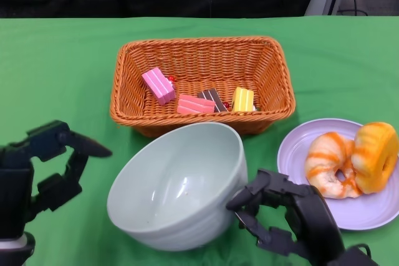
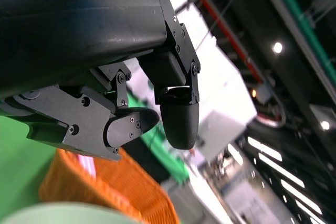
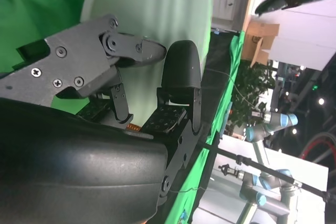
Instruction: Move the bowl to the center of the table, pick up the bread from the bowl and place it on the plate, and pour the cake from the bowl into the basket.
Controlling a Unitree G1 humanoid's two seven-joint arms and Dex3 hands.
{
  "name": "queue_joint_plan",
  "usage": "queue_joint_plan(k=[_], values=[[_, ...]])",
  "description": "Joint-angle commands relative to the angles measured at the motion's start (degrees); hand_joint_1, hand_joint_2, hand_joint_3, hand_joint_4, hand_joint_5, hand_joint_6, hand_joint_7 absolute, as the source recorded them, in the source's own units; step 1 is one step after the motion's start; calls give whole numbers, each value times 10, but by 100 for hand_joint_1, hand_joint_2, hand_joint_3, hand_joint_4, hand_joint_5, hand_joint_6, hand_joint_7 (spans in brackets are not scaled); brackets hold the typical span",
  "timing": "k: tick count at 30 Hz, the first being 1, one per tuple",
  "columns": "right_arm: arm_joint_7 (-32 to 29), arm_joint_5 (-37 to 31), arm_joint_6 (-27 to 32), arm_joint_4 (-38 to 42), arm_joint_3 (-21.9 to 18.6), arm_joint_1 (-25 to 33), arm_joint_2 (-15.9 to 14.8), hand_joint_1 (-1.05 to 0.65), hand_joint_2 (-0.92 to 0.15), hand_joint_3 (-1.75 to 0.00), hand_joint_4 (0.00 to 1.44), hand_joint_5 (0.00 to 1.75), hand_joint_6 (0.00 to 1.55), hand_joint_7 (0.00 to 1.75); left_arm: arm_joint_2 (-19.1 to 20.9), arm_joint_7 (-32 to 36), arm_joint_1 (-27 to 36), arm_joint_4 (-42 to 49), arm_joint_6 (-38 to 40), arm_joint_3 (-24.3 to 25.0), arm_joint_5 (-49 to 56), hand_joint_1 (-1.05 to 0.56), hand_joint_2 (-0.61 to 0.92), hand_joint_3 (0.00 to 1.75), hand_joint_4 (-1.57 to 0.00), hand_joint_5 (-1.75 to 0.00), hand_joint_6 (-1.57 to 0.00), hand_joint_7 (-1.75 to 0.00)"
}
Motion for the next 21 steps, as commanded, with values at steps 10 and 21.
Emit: queue_joint_plan(k=[10,21], values=[[-20,1,-14,-42,-9,17,-5,-16,-74,-49,76,144,79,106,-56,-152,29,-38,32,17,-91,-1,77,68,-85,-125,-79,-131],[-22,25,14,-175,-8,69,3,-27,-50,-95,77,135,83,104,-86,-200,26,-39,35,45,-102,-3,73,75,-80,-132,-76,-134]])
